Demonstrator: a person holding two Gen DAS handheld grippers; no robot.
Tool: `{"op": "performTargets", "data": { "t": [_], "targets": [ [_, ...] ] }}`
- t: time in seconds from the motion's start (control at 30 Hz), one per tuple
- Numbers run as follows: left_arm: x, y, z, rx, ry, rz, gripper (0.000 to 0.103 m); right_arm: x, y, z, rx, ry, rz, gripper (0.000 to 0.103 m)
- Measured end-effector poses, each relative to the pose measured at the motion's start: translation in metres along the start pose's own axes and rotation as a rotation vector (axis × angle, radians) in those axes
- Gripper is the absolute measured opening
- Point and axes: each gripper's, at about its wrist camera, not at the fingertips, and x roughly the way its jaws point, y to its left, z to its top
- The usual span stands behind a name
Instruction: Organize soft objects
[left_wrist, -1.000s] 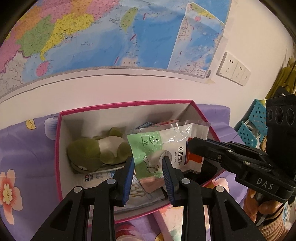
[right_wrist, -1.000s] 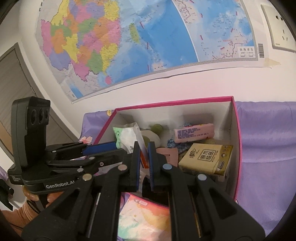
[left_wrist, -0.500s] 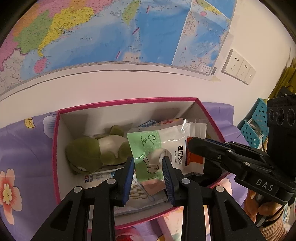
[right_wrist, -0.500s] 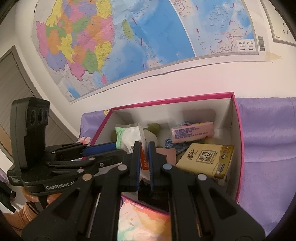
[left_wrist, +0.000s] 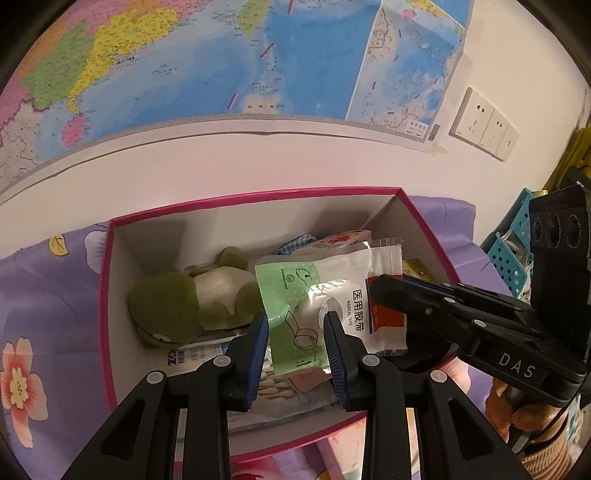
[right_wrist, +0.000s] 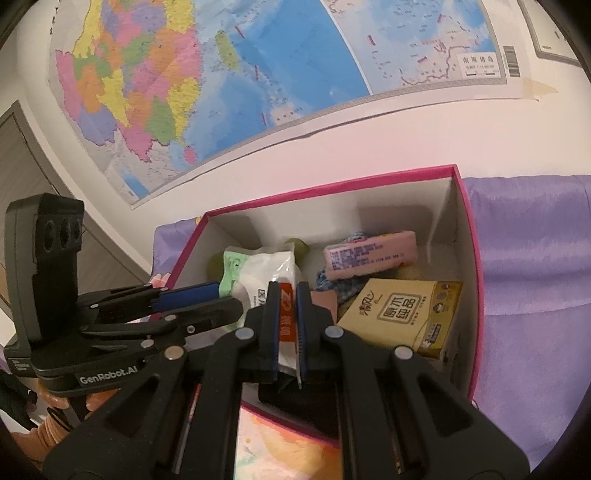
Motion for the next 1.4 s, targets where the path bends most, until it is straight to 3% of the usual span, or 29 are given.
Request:
{"op": "performTargets", "data": {
  "t": [0.23,0.3,0.33,0.4,0.47,0.53,0.8,0.87,1.0,1.4],
  "targets": [
    [0.002,-0.002,0.000,0.008,0.004,0.013,0.031,0.003,-0.007,-0.002,0.025,0.009,-0.039,0.011],
    [0.001,-0.003,0.000,0.016,-0.009,0.018,0.034,0.002,-0.008,-0.003,0.030,0.012,-0.057,0.017],
    [0.000,-0.004,-0.001,0.018,-0.013,0.021,0.040,0.000,-0.008,-0.003,0.031,0.006,-0.064,0.020],
    [-0.005,-0.004,-0.003,0.017,-0.035,0.026,0.049,-0.005,-0.009,-0.005,0.034,-0.011,-0.079,0.040],
    [-0.012,-0.003,-0.007,0.020,-0.065,0.024,0.053,-0.012,-0.007,-0.007,0.024,-0.026,-0.084,0.041],
    [-0.022,-0.003,-0.012,0.023,-0.102,0.015,0.065,-0.023,-0.003,-0.012,0.006,-0.043,-0.091,0.044],
    [-0.076,-0.003,-0.059,0.046,-0.281,0.015,0.101,-0.080,0.044,-0.056,-0.196,-0.141,-0.145,0.079],
    [-0.091,-0.004,-0.080,0.044,-0.323,0.029,0.103,-0.092,0.057,-0.075,-0.256,-0.166,-0.168,0.086],
    [-0.100,-0.003,-0.111,0.002,-0.317,0.076,0.103,-0.105,0.069,-0.108,-0.290,-0.189,-0.213,0.099],
    [-0.110,-0.013,-0.169,-0.044,-0.300,0.187,0.103,-0.098,0.076,-0.162,-0.244,-0.121,-0.254,0.099]
  ]
}}
